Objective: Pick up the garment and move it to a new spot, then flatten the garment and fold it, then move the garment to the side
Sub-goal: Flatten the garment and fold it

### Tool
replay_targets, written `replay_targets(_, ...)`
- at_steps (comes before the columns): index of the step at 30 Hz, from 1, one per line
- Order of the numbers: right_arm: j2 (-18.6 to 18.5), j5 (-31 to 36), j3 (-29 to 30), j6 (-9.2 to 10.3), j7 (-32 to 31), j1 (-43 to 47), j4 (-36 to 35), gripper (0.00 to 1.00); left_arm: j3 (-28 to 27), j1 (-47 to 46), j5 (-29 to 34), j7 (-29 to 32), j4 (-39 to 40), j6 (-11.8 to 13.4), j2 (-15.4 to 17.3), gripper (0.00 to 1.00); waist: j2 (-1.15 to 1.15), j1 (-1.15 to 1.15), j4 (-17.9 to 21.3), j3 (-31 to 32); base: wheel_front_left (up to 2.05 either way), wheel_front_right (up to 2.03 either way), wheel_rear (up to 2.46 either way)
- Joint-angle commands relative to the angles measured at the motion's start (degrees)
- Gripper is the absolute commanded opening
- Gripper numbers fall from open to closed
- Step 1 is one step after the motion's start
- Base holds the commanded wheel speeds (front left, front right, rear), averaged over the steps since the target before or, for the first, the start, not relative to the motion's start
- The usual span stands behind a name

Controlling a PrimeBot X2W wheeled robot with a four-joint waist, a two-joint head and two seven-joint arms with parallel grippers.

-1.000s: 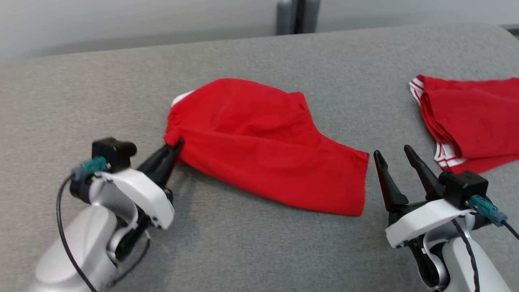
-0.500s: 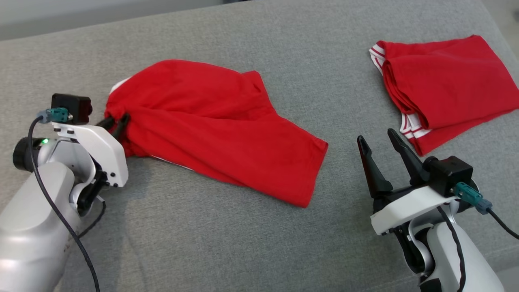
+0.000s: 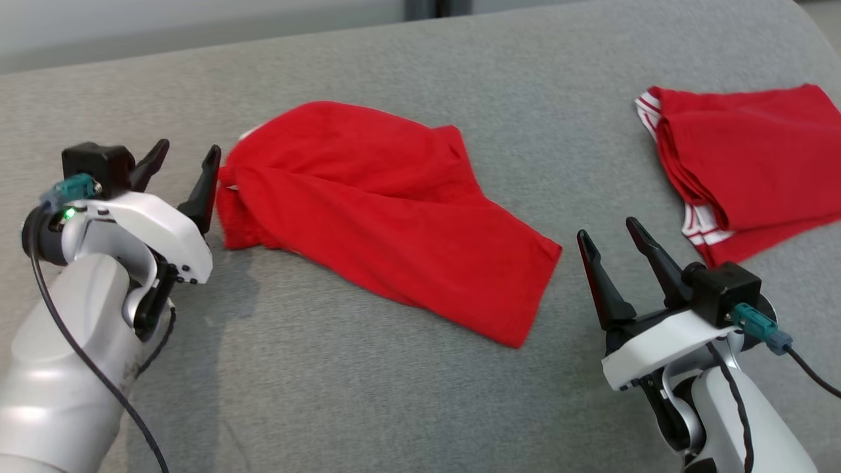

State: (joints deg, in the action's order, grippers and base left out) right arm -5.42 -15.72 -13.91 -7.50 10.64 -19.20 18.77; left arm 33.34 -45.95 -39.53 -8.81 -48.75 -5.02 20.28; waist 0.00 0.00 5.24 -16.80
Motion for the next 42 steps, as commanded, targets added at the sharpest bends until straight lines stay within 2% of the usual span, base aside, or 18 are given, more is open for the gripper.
replay_targets(1,-0.7,-0.4,-0.4,0.03,0.5,1.0,-0.4,1.00,-0.3,1.6,-0.7,-1.8,0.7,-0.5,-0.2,1.00,0.00,0.00,-2.5,2.2,0.00,0.00,0.00)
replay_targets(7,-2.6,-0.9,-2.3,0.03,0.2,2.5,-0.8,1.00,-2.0,7.7,-1.8,-5.4,5.7,0.6,-1.2,1.00,0.00,0.00,-7.7,5.7,0.00,0.00,0.00)
replay_targets(18,-5.2,-0.9,-7.6,0.03,-2.2,2.1,-0.1,1.00,-1.5,22.2,-0.1,-6.4,17.1,3.4,-5.2,1.00,0.00,0.00,-18.8,8.7,0.00,0.00,0.00)
replay_targets(26,-9.4,-1.2,-14.1,0.04,-2.8,0.9,6.4,1.00,-2.1,28.8,1.0,-6.4,21.6,4.4,-9.2,1.00,0.00,0.00,-26.1,9.4,0.00,0.00,0.00)
replay_targets(31,-11.1,0.7,-14.8,0.04,-1.6,-0.3,11.7,1.00,-2.9,30.5,2.4,-6.4,22.3,4.6,-9.9,1.00,0.00,0.00,-28.1,9.3,0.00,0.00,0.00)
replay_targets(40,-11.7,2.7,-16.1,0.04,-2.6,-1.6,19.7,1.00,-4.6,30.9,4.3,-6.4,22.3,4.0,-11.0,1.00,0.00,0.00,-28.9,8.5,0.00,0.00,0.00)
replay_targets(41,-11.6,2.7,-16.2,0.04,-2.8,-1.8,20.6,0.80,-4.6,30.8,4.4,-6.4,22.2,3.9,-11.1,1.00,0.00,0.00,-28.8,8.4,0.00,0.00,0.00)
replay_targets(42,-11.6,2.9,-16.6,0.04,-2.9,-1.9,21.3,0.32,-4.7,30.8,4.6,-6.4,22.1,3.8,-11.2,1.00,0.00,0.00,-28.7,8.3,0.00,0.00,0.00)
